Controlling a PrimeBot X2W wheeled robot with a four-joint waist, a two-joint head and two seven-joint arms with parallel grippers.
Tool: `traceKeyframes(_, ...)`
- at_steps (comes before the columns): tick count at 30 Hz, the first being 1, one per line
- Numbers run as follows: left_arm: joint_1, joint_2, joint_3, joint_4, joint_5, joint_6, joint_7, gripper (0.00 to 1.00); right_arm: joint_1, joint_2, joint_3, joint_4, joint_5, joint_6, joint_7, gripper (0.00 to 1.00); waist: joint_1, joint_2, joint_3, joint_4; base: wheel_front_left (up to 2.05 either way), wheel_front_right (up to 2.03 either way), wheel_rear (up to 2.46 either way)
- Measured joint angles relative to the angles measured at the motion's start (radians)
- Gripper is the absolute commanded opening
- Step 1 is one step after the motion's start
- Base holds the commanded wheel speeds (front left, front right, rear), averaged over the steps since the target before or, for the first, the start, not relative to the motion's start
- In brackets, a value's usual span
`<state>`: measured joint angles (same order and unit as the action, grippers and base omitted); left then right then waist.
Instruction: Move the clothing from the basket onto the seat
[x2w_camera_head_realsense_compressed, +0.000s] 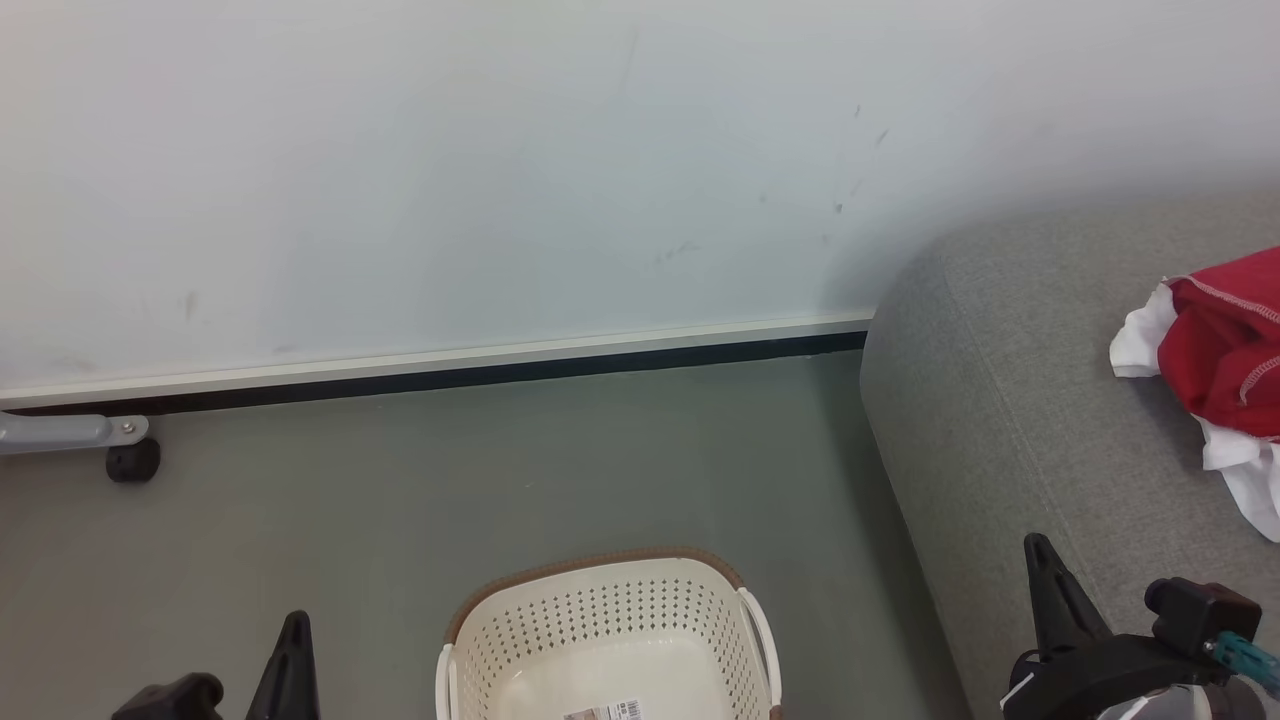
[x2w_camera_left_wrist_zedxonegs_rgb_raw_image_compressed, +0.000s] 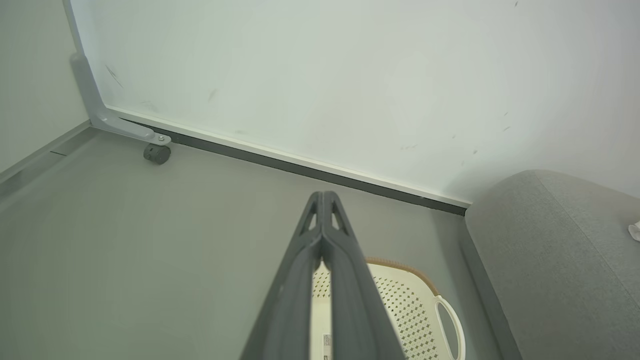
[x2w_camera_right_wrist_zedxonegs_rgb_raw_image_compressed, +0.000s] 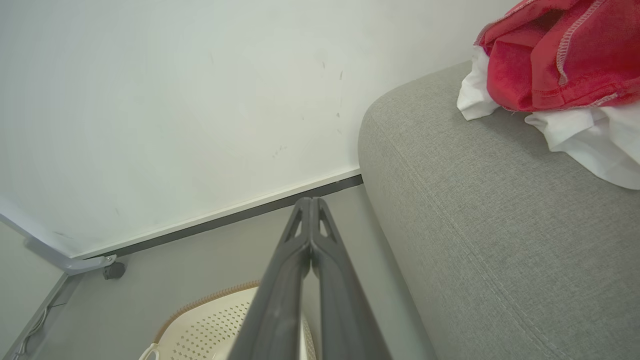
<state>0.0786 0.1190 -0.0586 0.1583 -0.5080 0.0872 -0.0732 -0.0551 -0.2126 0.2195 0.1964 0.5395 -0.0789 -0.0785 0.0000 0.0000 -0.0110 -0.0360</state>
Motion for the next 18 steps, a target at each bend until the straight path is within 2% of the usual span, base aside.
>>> traceKeyframes(18,-0.035,-0.017,0.035,0.030,-0.244,-0.044,0.045,0.00,-0.007,0.037,-0.079,0.021,0.238,0.041,0.049,0.00,0.0000,0.0000,0.003,0.008,0.00,0.00,0.00)
